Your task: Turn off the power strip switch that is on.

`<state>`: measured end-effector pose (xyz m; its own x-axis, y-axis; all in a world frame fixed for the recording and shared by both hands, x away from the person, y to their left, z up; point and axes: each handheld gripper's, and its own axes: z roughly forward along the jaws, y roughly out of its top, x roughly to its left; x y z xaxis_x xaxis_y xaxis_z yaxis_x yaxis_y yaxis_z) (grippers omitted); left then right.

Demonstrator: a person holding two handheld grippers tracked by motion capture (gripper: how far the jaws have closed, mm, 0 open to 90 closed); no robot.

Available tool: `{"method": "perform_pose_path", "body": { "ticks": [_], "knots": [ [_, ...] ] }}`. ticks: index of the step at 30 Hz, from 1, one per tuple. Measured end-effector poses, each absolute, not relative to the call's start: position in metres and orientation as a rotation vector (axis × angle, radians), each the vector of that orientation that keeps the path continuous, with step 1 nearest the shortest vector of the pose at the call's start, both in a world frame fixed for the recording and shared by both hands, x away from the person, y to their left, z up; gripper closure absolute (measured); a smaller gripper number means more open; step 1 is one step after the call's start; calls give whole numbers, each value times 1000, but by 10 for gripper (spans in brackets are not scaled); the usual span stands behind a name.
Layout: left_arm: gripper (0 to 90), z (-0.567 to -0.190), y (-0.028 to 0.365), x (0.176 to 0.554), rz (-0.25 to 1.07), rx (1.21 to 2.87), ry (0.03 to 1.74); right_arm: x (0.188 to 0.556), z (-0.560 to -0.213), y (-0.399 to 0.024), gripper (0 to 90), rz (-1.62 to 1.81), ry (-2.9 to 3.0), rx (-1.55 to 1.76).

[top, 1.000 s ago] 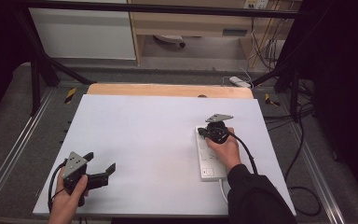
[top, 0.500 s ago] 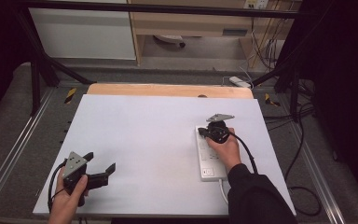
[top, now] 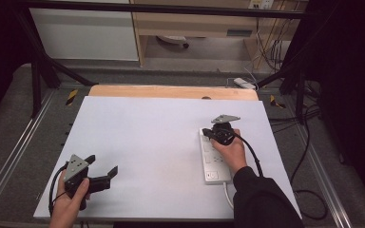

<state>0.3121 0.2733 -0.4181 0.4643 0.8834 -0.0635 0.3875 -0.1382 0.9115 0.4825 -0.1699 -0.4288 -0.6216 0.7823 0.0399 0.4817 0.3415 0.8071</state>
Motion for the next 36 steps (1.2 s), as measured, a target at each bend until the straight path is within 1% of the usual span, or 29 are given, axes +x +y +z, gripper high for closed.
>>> {"method": "perform_pose_path", "body": {
  "ticks": [11, 18, 23, 29, 32, 36],
  "knots": [
    [57, -417, 275, 312, 641, 1718, 1099, 477, -418, -174, 897, 1239, 2215, 1126],
    [57, -418, 274, 312, 641, 1720, 1099, 475, -414, -178, 834, 1261, 2196, 1128],
    [57, -418, 274, 312, 643, 1728, 1093, 472, -408, -182, 713, 1291, 2177, 1139],
    [57, -418, 274, 312, 634, 1723, 1103, 468, -399, -184, 459, 1326, 2159, 1165],
    [57, -418, 274, 312, 635, 1720, 1102, 467, -396, -185, 376, 1329, 2146, 1174],
    [57, -418, 274, 312, 633, 1718, 1104, 466, -391, -187, 311, 1343, 2123, 1187]
  ]
}}
